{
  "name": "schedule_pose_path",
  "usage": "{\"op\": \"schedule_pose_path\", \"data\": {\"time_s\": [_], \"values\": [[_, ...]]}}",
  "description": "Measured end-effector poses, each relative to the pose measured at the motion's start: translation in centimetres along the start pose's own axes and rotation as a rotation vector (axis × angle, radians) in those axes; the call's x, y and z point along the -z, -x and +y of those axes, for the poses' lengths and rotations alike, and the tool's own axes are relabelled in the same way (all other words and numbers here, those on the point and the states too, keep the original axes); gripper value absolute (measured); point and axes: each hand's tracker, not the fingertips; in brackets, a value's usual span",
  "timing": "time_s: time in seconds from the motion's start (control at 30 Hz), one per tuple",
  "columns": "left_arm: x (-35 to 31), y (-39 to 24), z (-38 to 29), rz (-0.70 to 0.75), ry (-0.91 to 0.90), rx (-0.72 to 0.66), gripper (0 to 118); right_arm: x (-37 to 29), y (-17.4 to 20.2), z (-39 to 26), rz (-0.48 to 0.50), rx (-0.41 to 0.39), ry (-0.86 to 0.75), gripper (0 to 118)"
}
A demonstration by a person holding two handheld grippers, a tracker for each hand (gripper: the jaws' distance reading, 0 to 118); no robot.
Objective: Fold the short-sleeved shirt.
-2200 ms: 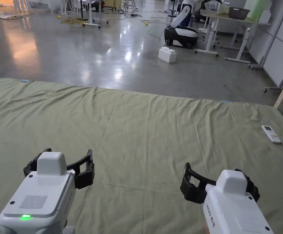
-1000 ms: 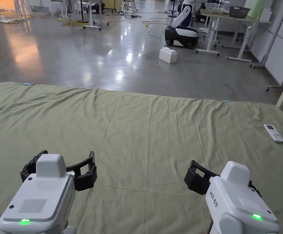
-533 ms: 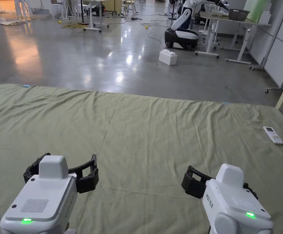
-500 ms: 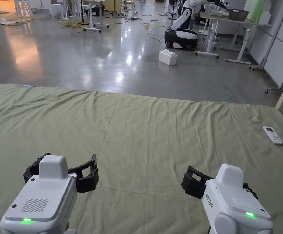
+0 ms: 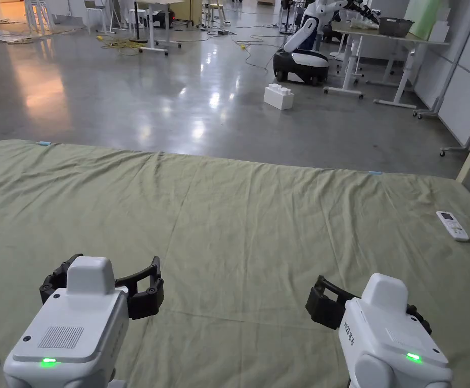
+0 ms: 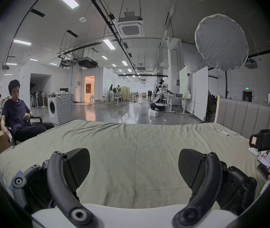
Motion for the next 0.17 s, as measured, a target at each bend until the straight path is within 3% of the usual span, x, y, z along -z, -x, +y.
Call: {"op": "schedule_pose_path", "data": {"time_s": [0.17], "values": [[0.27,0.2,-0.02,-0.003,0.008,-0.01,109,-0.02,-0.43,-0.1,0.018,0.014,-0.031,118]]}}
